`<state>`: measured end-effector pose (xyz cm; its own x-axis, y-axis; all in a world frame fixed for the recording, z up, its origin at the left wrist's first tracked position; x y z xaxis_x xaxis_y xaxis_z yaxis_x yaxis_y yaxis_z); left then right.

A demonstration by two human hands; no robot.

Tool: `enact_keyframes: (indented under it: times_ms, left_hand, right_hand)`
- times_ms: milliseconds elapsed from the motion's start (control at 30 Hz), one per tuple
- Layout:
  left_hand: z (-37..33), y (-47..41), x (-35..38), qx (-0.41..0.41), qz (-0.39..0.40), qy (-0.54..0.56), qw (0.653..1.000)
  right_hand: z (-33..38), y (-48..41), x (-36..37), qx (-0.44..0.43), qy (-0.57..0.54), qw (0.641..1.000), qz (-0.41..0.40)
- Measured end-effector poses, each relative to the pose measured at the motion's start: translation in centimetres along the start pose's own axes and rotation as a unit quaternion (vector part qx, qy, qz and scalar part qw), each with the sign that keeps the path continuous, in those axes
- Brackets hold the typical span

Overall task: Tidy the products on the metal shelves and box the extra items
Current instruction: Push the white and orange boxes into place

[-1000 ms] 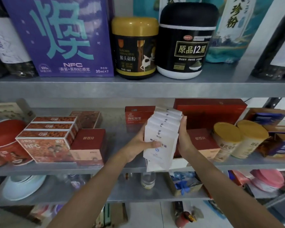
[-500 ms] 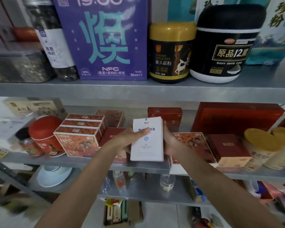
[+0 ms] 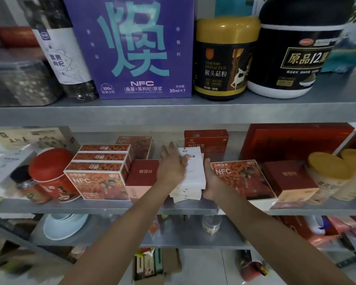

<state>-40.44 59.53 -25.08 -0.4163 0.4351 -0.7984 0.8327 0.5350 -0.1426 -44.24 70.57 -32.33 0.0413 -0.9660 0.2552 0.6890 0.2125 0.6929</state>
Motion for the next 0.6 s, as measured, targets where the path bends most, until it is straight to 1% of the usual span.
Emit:
enact_keyframes:
  times_ms: [100, 167, 200, 267, 333, 400, 600]
  left_hand:
    - [-0.7, -0.2, -1.0, 0.146, -0.058, -0.028, 0.987]
    - [-0.8, -0.5, -1.0, 0.203, -0.043, -0.062, 0.976]
    - [-0.7, -0.7, -1.0, 0.214, -0.026, -0.076, 0.974]
    - [-0.3, -0.9, -0.9, 0.204, 0.007, -0.078, 0.976]
    - [0.2, -1.0, -0.8, 0.200, 0.026, -0.097, 0.975]
    - [0.4, -0.9, -0.7, 0.209, 0.034, -0.128, 0.969]
    - [0.4, -0.8, -0.4, 0.216, 0.036, -0.148, 0.964]
  right_hand:
    - [0.2, -0.3, -0.3, 0.006, 0.007, 1.000, -0.010]
    - [0.1, -0.1, 0.3, 0.019, 0.035, 0.999, -0.001]
    - [0.0, 0.0, 0.7, 0.022, 0.048, 0.999, 0.002]
    - [-0.3, 0.3, 1.5, 0.027, 0.061, 0.998, 0.001]
    - [-0.6, 0.6, 2.0, 0.046, 0.049, 0.998, 0.000]
    - [-1.0, 0.6, 1.6, 0.054, 0.034, 0.998, -0.018]
    - [-2.6, 0.8, 0.4, 0.012, 0.017, 0.998, -0.051]
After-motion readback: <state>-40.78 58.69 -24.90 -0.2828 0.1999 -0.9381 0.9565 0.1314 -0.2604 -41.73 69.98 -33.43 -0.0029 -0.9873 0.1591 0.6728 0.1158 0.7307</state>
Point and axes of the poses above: each hand's wrist, its own y-axis away from the middle knuckle, its own x-axis out of the palm, z = x × y, the point moved 5 cm from there along -y, towards the middle knuckle, and after that the axes turned 12 degrees about -z, right-handed, at the moved point
